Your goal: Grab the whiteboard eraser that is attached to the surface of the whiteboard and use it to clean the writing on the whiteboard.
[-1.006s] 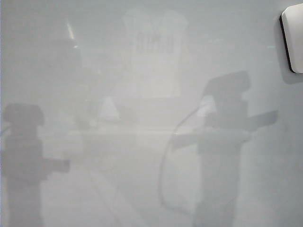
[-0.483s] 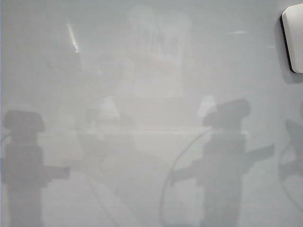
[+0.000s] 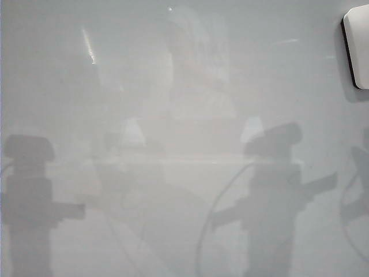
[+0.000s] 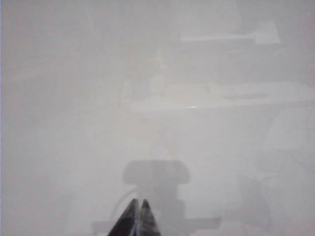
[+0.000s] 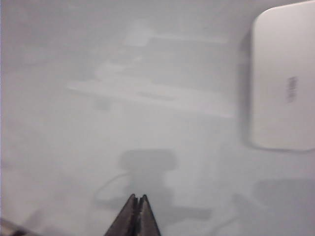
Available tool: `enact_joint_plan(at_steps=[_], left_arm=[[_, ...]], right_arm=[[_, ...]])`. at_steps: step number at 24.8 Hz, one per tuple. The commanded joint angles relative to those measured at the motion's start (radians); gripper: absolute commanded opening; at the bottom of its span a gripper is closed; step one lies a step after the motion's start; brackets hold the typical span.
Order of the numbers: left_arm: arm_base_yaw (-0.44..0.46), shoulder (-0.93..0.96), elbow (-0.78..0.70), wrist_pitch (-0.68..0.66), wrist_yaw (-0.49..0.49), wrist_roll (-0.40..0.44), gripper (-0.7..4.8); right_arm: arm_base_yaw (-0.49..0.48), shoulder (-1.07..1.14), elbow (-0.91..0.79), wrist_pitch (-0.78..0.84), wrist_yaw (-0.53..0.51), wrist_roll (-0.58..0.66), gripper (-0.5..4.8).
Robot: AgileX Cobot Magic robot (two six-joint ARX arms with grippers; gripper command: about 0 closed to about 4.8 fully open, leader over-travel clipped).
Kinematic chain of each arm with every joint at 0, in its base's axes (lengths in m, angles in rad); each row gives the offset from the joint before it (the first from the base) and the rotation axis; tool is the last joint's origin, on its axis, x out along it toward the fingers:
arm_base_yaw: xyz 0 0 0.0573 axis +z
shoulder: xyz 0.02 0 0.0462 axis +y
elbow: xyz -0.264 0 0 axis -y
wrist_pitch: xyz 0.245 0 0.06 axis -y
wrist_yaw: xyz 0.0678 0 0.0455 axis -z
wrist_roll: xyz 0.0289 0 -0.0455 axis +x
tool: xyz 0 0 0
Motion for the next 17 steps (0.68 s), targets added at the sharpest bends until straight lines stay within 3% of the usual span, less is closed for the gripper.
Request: enact_joint_plan(at_steps=[1,7,17], left_arm=[[-0.002,0.0,0.004,0.011,0.0,0.0,-0.05],[-0.002,0.0,0.004,0.01,0.0,0.0,-0.05],[-0.002,0.0,0.004,0.01,0.0,0.0,-0.05]], right_arm=[[-0.032,-0.064,-0.071,0.099,0.09,-0.065,-0.04],[-0.164,-0.161,-0.199,0.211,0.096,-0.024,-0.04],[-0.159,-0.161,-0.286,0.141,0.097,-0.025,-0.04]])
